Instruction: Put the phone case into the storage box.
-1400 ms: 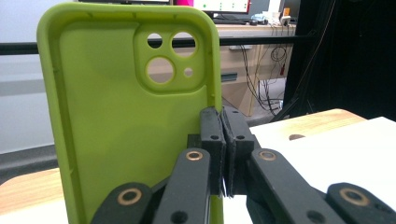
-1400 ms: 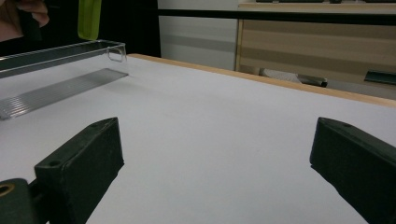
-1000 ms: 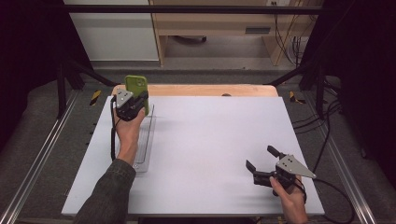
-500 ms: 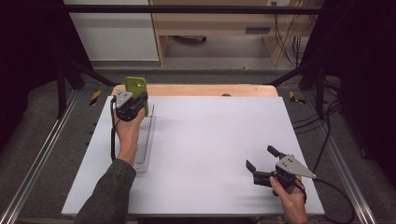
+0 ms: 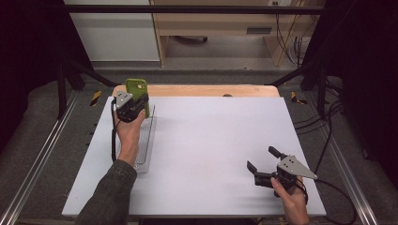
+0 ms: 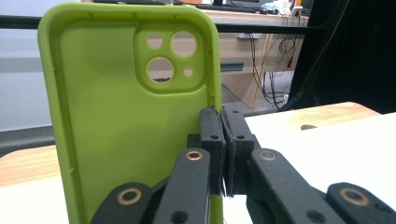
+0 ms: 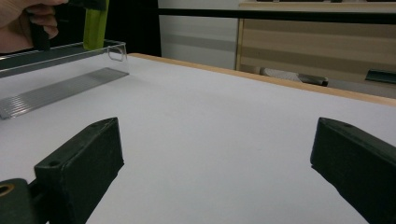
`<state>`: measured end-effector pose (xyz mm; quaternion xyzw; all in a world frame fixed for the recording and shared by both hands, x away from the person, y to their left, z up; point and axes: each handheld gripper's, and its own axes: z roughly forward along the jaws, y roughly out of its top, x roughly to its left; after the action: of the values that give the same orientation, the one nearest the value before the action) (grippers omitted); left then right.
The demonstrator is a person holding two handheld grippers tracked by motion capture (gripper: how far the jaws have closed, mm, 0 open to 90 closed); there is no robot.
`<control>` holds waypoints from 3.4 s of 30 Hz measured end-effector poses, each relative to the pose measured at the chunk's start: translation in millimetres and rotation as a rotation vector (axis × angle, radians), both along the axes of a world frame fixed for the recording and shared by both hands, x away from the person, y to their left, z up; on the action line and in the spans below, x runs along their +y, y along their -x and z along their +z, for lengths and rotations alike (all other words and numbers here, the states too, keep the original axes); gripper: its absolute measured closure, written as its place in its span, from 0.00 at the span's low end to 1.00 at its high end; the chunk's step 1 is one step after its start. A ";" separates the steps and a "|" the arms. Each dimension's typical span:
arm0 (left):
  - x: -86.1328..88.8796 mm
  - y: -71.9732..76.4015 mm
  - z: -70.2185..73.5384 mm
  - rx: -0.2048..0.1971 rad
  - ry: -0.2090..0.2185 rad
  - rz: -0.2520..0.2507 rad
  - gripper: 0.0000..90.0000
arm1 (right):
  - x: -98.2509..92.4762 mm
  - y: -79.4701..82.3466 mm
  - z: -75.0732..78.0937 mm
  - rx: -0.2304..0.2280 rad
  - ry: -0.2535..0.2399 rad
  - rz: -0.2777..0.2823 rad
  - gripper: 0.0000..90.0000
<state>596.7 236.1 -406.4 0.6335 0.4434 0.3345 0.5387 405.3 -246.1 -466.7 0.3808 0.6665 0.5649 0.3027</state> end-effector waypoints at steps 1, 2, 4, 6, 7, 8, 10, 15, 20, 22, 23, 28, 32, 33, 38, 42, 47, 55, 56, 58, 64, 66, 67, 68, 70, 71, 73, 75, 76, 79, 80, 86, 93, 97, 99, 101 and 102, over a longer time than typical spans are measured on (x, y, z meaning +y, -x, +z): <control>-0.1 0.0 0.0 0.000 0.000 0.000 0.97 | 0.0 0.1 0.0 0.000 0.000 0.000 0.03; -0.1 0.0 0.0 -0.001 -0.002 0.001 0.97 | -0.1 0.0 0.0 -0.001 0.001 0.000 0.03; -0.1 0.1 -0.1 -0.001 0.000 0.001 0.97 | 0.0 0.1 -0.1 -0.002 0.002 0.000 0.03; -0.1 0.1 -0.7 0.000 -0.007 0.000 0.97 | 0.1 0.1 -0.1 -0.001 0.002 0.000 0.03; -0.3 0.0 -1.2 0.001 -0.010 -0.002 0.97 | 0.2 0.0 -0.3 0.000 0.001 0.000 0.03; -0.6 0.0 -2.0 0.002 -0.011 -0.003 0.97 | 0.2 0.0 -0.3 0.001 0.001 0.000 0.03; -0.5 0.0 -3.6 0.006 -0.011 -0.003 0.97 | 0.4 -0.1 -0.4 0.002 0.002 0.000 0.03; 0.3 0.9 -5.6 0.010 -0.004 0.002 0.97 | 0.1 0.2 -0.4 -0.001 0.002 0.000 0.03; 1.3 -0.2 -7.0 0.019 0.006 0.004 0.97 | 0.9 0.2 -0.5 0.002 0.003 0.001 0.03; 1.5 -0.8 -7.9 0.023 0.002 0.005 0.97 | 0.4 0.1 -0.5 0.000 0.003 0.000 0.03; 1.6 -1.0 -8.2 0.024 -0.002 0.005 0.97 | 0.2 0.0 -0.5 0.000 0.002 -0.001 0.03; 1.6 -2.7 -10.0 0.028 0.000 0.007 0.97 | 0.8 -0.2 -0.7 0.001 0.003 0.003 0.03; 2.1 -3.8 -11.4 0.033 -0.015 0.007 0.97 | 0.3 -0.1 -0.6 0.003 0.001 0.001 0.03; 2.4 -4.0 -11.7 0.034 -0.016 0.007 0.97 | 0.3 0.0 -0.5 0.003 0.000 0.002 0.03; 2.2 -4.3 -12.3 0.035 -0.016 0.009 0.97 | 0.7 0.1 -0.5 0.002 0.000 0.003 0.03; 1.9 -4.2 -12.2 0.038 -0.023 0.011 0.97 | 0.2 0.2 -0.1 -0.001 -0.003 0.002 0.03; 1.4 -5.4 -13.9 0.040 -0.022 0.008 0.97 | 0.5 -0.1 -0.6 0.003 -0.002 0.002 0.03; 1.2 -5.4 -14.2 0.043 -0.032 0.005 0.97 | 1.8 0.4 -0.9 0.005 -0.001 0.003 0.03; 1.6 -5.4 -14.2 0.043 -0.036 0.005 0.97 | 1.8 0.3 -0.9 0.004 -0.002 0.004 0.03; 2.5 -5.7 -14.8 0.049 -0.041 0.008 0.97 | 1.9 0.2 -0.9 0.004 -0.002 0.006 0.03; 2.5 -5.9 -15.2 0.053 -0.039 0.007 0.97 | 2.4 0.3 -0.9 0.003 0.000 0.008 0.03; 2.4 -6.1 -15.8 0.055 -0.039 0.005 0.97 | 3.0 0.0 -1.0 0.004 0.001 0.009 0.03; 2.0 -6.4 -16.3 0.057 -0.033 0.005 0.97 | 3.2 0.0 -1.0 0.004 0.000 0.009 0.03; 1.5 -6.6 -16.8 0.059 -0.031 0.002 0.97 | 3.1 0.0 -0.9 0.004 0.000 0.008 0.03; 0.2 -6.9 -17.7 0.060 -0.036 -0.001 0.97 | 2.8 0.0 -0.8 0.005 -0.001 0.006 0.03; -0.4 -7.1 -18.3 0.062 -0.039 -0.002 0.97 | 2.6 0.1 -0.8 0.004 0.000 0.006 0.03; -1.2 -7.6 -20.3 0.068 -0.038 0.001 0.97 | 2.2 0.1 -0.8 0.004 0.000 0.007 0.03; -1.2 -8.4 -22.1 0.075 -0.036 0.001 0.97 | 2.2 0.1 -0.9 0.004 0.000 0.006 0.03; -1.1 -8.5 -22.4 0.076 -0.037 0.002 0.97 | 2.3 0.2 -0.8 0.004 -0.001 0.007 0.03; -0.4 -8.7 -22.2 0.082 -0.029 0.005 0.97 | 2.3 0.1 -0.8 0.004 0.001 0.007 0.03; -0.2 -9.0 -22.5 0.085 -0.032 0.005 0.97 | 2.2 -0.1 -0.8 0.004 0.000 0.007 0.03; -0.1 -10.7 -25.6 0.117 -0.028 0.003 0.97 | 2.3 0.3 -0.7 0.003 0.000 0.008 0.03; 0.4 -12.0 -27.2 0.133 -0.021 0.013 0.97 | 2.2 0.4 -0.6 0.003 0.000 0.008 0.03; -0.8 -12.6 -27.7 0.135 -0.009 0.002 0.97 | 2.3 0.2 -0.7 0.005 -0.001 0.008 0.03; -1.1 -12.7 -27.9 0.134 -0.012 0.001 0.97 | 2.6 0.0 -0.9 0.006 0.001 0.007 0.03; -0.5 -13.0 -28.4 0.139 -0.011 0.005 0.97 | 2.9 0.1 -0.9 0.006 0.001 0.009 0.03; 0.0 -13.1 -28.5 0.140 -0.012 0.008 0.97 | 2.9 0.2 -0.9 0.006 0.002 0.009 0.03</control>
<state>609.7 236.1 -434.9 0.6569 0.4805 0.2941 0.5010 405.1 -243.2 -467.6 0.3793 0.6696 0.5645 0.2986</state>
